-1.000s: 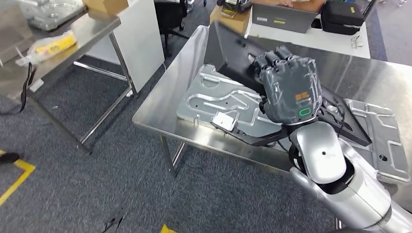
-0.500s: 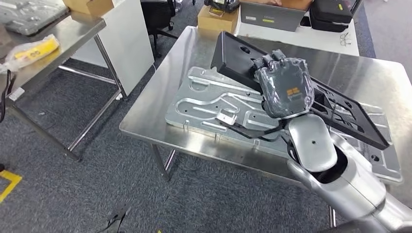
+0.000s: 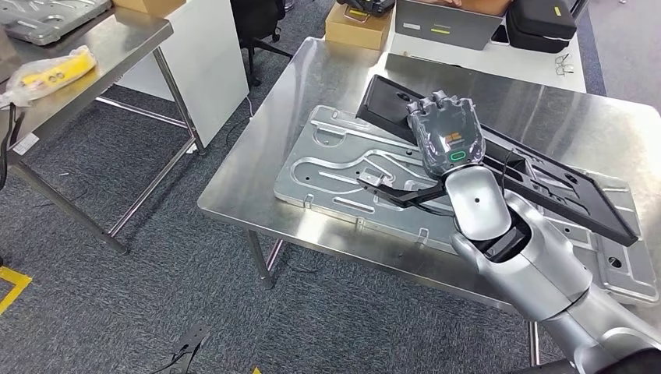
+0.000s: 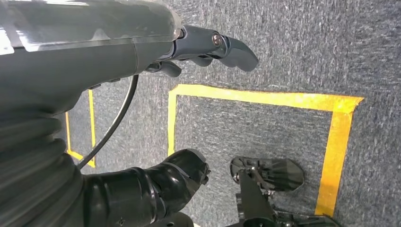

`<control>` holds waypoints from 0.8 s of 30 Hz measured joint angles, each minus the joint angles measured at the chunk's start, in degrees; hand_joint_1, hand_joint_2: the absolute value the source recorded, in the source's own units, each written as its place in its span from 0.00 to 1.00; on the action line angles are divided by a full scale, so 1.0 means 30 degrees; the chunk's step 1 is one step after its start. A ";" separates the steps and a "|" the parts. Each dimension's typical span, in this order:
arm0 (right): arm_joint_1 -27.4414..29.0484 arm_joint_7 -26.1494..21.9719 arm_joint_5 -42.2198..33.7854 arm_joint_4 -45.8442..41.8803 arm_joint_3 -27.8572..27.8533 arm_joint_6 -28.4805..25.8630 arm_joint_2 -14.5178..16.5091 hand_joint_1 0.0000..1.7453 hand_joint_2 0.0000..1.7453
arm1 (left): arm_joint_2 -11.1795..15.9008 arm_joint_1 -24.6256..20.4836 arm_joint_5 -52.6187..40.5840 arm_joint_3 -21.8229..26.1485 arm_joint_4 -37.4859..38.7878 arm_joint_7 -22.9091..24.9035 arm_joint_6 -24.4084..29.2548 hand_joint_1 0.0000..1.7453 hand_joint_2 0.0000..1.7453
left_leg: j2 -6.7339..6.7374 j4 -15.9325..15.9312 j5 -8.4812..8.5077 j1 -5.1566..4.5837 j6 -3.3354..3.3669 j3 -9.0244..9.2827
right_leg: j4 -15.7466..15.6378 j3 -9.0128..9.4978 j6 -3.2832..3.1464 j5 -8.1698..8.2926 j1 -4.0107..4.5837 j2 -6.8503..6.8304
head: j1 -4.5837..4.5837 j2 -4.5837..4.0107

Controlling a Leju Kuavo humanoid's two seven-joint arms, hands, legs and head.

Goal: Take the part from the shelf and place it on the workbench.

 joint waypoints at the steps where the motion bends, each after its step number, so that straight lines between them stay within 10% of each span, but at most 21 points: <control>1: -0.0016 -0.0002 0.0002 0.0179 0.0007 -0.0004 0.0042 1.00 1.00 | 0.0000 -0.0018 -0.0002 0.0000 0.0000 0.0000 0.0000 0.00 1.00 | 0.0000 -0.0003 -0.0021 0.0000 -0.0001 0.0002 | -0.0001 -0.0002 0.0018 -0.0020 0.0000 0.0000 | 0.0000 0.0000; 20: -0.0556 -0.0557 0.0011 0.5429 0.0113 -0.0584 0.0878 1.00 1.00 | 0.0002 -0.0213 -0.0079 0.0002 0.0000 0.0393 -0.0319 0.00 1.00 | 0.0005 -0.0044 -0.0072 0.0003 -0.0002 0.0017 | 0.0018 -0.0028 0.0052 -0.0064 -0.0016 -0.0008 | 0.0000 0.0000; 24: -0.0651 -0.0587 0.0022 0.6188 0.0109 -0.0674 0.1161 1.00 1.00 | 0.0038 -0.0207 -0.0057 0.0005 0.0000 0.0446 -0.0321 0.00 1.00 | 0.0101 -0.0566 0.0160 0.0074 0.0304 0.0324 | -0.0126 0.0008 0.0372 -0.0053 -0.0109 0.0011 | 0.0002 0.0000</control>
